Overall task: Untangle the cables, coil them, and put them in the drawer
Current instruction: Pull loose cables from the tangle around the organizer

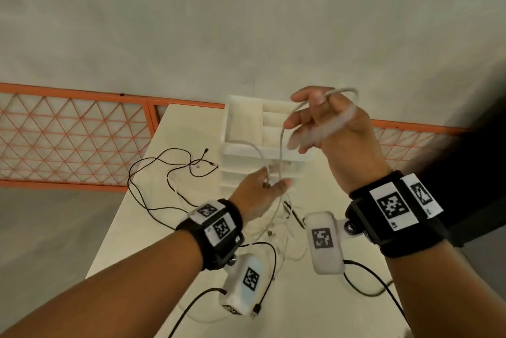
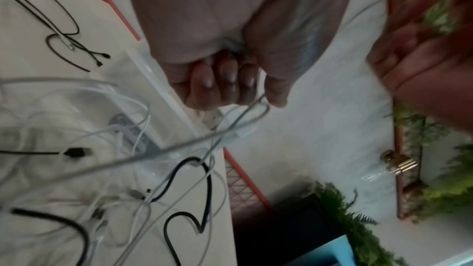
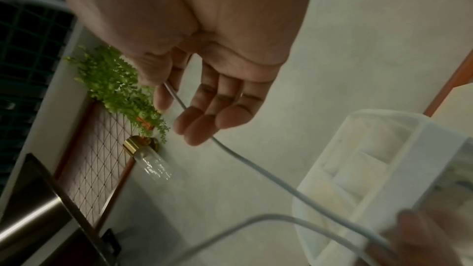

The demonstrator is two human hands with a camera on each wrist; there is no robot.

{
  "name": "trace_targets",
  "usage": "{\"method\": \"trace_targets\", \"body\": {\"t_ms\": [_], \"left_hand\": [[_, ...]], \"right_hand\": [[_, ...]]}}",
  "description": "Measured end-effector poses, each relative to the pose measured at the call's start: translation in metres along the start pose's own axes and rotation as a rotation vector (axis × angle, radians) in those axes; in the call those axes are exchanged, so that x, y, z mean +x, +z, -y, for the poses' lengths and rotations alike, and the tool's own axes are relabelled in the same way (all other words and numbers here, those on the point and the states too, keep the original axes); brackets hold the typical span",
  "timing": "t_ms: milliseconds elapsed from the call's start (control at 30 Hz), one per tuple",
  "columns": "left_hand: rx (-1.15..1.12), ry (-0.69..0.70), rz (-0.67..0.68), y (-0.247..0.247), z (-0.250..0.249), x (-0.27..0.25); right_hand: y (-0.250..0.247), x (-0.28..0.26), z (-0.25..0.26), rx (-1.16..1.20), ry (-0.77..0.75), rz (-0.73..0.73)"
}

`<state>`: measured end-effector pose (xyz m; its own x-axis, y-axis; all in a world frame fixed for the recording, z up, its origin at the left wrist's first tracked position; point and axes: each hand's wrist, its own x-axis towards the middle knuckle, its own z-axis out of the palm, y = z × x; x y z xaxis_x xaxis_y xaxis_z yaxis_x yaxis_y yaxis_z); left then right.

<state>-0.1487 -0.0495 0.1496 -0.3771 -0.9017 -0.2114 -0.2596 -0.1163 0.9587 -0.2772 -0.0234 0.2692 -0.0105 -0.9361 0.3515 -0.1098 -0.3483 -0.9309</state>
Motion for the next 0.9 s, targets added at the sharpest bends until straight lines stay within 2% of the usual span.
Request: {"method": "trace_targets", "body": {"t_ms": [67, 133, 233, 333, 367, 433, 533, 600, 700, 767, 833, 900], "left_hand": [[0.023, -0.025, -0.03, 0.004, 0.003, 0.004], [-0.039, -0.057, -0.064, 0.001, 0.006, 0.007], [-0.161, -0.104, -0.089, -0.01, 0.004, 0.01], [-0.231, -0.105, -0.137, -0.022, -0.003, 0.013], [-0.225, -0.096, -0.146, -0.026, -0.006, 0.013], [-0.217, -0.072, -0.153, -0.032, -0.011, 0.012], [-0.281, -0.025, -0.156, -0.043, -0.018, 0.011], [-0.244, -0.002, -0.144, -0.049, -0.02, 0.009], [-0.126, -0.001, -0.09, -0.053, -0.015, 0.006], [-0.126, 0.002, -0.045, -0.05, -0.014, 0.004], [-0.151, 0.038, -0.013, -0.046, -0.019, 0.001], [-0.171, 0.098, -0.015, -0.047, -0.03, -0.002]], "right_hand": [[-0.007, 0.003, -0.001, 0.0, -0.036, -0.043], [-0.016, 0.001, -0.022, -0.115, 0.026, -0.046], [-0.022, -0.027, -0.086, -0.474, 0.322, 0.041], [-0.021, -0.077, -0.159, -0.879, 0.681, 0.359], [-0.022, -0.09, -0.177, -0.914, 0.78, 0.398], [-0.027, -0.109, -0.204, -0.913, 0.891, 0.357], [-0.037, -0.118, -0.233, -0.979, 0.901, 0.307], [-0.04, -0.116, -0.241, -0.943, 0.911, 0.276], [-0.032, -0.098, -0.232, -0.555, 0.865, 0.133], [-0.017, -0.08, -0.215, -0.343, 0.781, 0.127], [0.001, -0.066, -0.202, -0.279, 0.751, 0.186], [0.014, -0.057, -0.2, -0.312, 0.781, 0.205]]}}
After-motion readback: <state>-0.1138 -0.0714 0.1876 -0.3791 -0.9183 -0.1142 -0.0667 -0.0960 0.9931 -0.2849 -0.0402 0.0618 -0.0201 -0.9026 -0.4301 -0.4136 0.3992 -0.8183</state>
